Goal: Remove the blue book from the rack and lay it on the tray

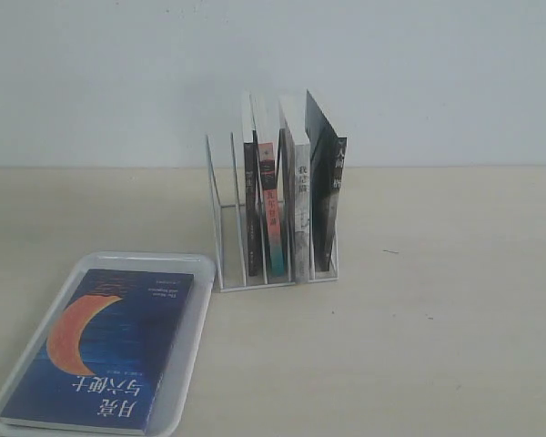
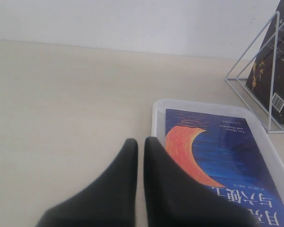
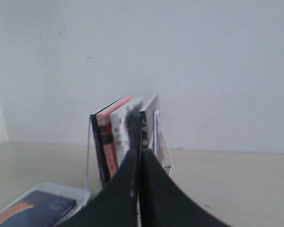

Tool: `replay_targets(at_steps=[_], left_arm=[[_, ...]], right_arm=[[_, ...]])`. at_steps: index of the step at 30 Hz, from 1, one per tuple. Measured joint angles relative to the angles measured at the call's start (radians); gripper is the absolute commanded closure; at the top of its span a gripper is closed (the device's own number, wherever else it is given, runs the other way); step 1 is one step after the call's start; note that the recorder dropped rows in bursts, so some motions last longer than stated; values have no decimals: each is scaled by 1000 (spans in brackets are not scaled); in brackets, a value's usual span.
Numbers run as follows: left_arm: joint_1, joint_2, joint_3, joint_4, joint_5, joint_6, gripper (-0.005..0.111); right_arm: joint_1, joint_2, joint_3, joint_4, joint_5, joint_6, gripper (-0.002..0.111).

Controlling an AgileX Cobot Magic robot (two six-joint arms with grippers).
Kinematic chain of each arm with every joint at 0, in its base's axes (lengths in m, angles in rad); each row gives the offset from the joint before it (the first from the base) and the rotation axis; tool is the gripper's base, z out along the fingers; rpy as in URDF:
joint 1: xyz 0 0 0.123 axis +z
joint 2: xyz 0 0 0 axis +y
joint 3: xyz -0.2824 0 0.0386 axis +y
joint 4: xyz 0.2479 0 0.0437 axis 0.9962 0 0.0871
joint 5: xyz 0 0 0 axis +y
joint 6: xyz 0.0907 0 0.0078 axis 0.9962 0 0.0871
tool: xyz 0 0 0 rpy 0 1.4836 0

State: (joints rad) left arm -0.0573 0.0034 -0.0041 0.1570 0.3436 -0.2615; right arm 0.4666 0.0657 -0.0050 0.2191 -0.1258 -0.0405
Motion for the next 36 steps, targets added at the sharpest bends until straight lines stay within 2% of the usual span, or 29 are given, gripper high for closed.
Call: replay_targets(at_steps=[4,9,23,36], left_arm=[[0,0,0,0,0,0,103],[0,0,0,0,0,0,103],[0,0,0,0,0,0,103],[0,0,0,0,0,0,103]], right_arm=[[-190,-60,0,2,75,18,108],[-279,-59,2,2,152,22,108],[-288,-62,5,-2,433,24,108],[-288,-62,6,-56,473,60,108]])
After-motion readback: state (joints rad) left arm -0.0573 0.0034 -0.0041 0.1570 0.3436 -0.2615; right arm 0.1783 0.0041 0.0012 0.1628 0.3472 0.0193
